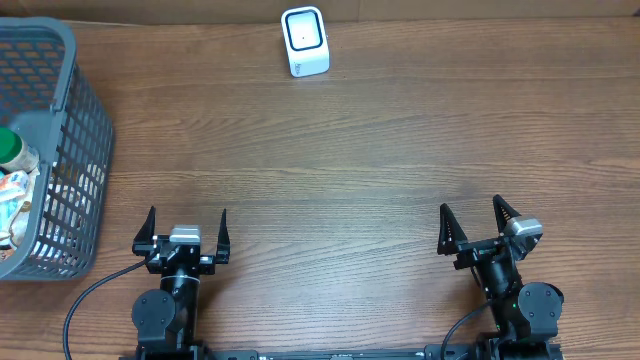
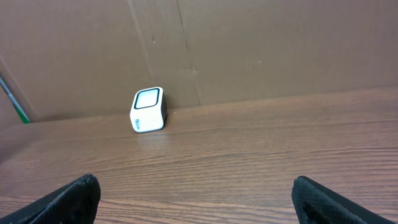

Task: Scan the item barcode
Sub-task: 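Raise the left gripper and swing it over the grey basket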

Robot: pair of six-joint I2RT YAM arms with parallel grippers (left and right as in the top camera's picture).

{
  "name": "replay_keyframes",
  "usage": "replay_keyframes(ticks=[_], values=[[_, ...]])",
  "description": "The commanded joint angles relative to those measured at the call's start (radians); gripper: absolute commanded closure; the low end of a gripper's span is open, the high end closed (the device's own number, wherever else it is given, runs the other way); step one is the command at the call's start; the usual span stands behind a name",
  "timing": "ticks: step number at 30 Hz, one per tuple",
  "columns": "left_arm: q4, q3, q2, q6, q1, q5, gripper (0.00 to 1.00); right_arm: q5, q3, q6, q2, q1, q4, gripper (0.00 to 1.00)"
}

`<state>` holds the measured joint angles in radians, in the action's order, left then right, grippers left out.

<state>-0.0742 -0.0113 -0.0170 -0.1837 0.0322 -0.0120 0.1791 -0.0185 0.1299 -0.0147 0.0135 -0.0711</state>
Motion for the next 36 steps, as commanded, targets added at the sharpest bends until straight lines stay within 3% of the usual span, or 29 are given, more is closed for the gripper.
replay_keyframes(ticks=[1,5,9,16,26,33,36], values=[[0.003,0.006,0.013,-0.011,-0.005,-0.007,0.01,-0.005,0.011,-0.004,0.012,-0.003,0.006,0.00],[-0.005,0.006,0.012,0.001,-0.005,-0.008,0.01,-0.005,0.011,-0.004,0.012,-0.003,0.006,0.00],[0.068,0.004,0.006,0.110,-0.005,-0.058,0.01,-0.005,0.011,-0.004,0.012,-0.003,0.006,0.00],[0.042,-0.130,-0.026,0.120,-0.005,-0.165,0.00,-0.005,0.011,-0.004,0.012,-0.003,0.006,0.00],[-0.167,-0.653,-0.383,0.129,-0.005,-0.192,0.00,-0.005,0.011,-0.004,0.012,-0.003,0.006,0.00],[-0.421,-1.090,-0.719,0.129,-0.005,-0.245,0.00,-0.005,0.011,-0.004,0.012,-0.003,0.006,0.00],[-0.582,-1.324,-0.882,0.182,-0.005,-0.252,0.00,-0.005,0.011,-0.004,0.012,-0.003,0.006,0.00]])
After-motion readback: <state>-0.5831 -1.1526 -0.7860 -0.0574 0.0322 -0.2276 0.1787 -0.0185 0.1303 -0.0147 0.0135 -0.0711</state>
